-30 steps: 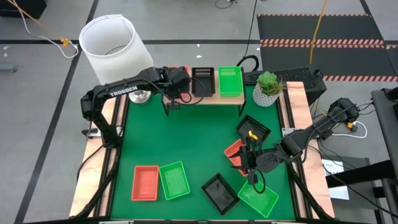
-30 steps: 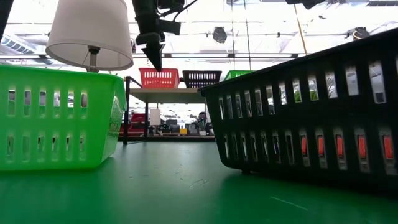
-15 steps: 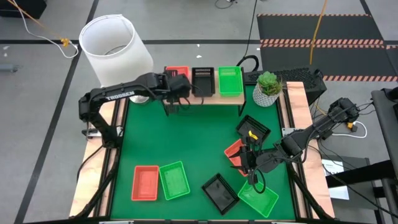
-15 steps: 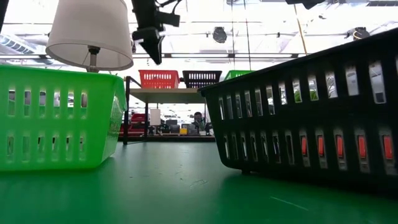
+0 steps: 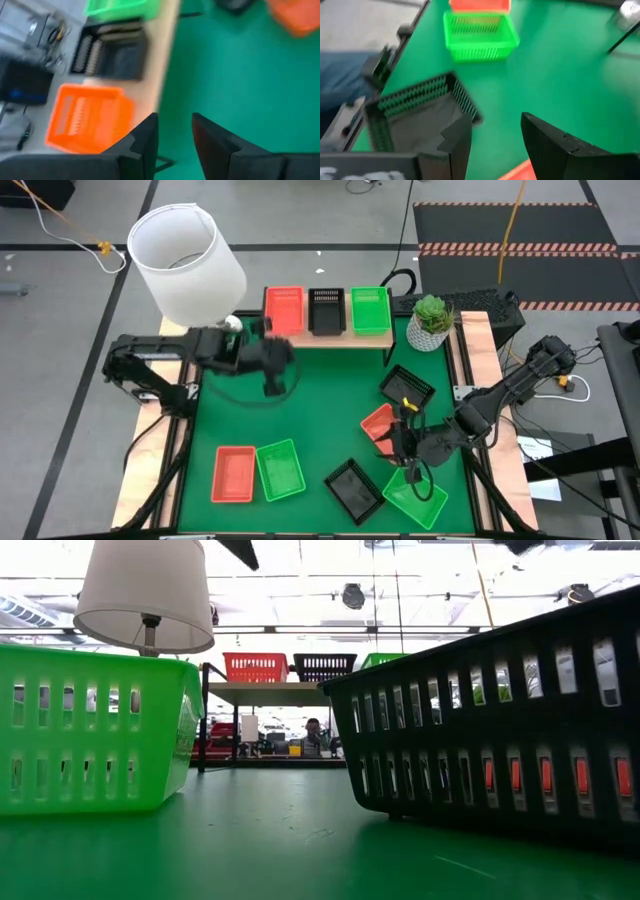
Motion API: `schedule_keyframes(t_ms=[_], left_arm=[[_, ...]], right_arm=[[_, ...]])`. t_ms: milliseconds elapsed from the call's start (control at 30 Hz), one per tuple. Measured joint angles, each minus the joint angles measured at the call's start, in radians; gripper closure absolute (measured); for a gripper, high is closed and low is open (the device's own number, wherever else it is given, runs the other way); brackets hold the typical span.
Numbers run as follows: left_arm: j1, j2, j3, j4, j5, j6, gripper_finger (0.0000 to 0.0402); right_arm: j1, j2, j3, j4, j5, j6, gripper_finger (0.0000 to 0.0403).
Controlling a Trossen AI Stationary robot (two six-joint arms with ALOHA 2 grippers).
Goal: Stack baskets on shelf by color
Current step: Stack the right orange basket into the orange basket on the shelf
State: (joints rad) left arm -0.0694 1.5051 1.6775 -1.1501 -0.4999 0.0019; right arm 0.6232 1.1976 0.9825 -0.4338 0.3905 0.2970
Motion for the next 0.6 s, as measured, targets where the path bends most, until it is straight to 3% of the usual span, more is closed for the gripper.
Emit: schedule_keyframes(t_ms=[267,600], left_arm=[[-0.226,0.014,-0.010,0.020,-0.002,-0.084,0.0282],[-0.359,0.015,-0.206,0.265,-0.010,-0.074,0.0282]], right_arm=[[0.146,0.014,-0.045,-0.123,0.000,0.179,0.0221],[0.177,0.014,-0.112,-0.313,-0.015,0.267,0.0202]])
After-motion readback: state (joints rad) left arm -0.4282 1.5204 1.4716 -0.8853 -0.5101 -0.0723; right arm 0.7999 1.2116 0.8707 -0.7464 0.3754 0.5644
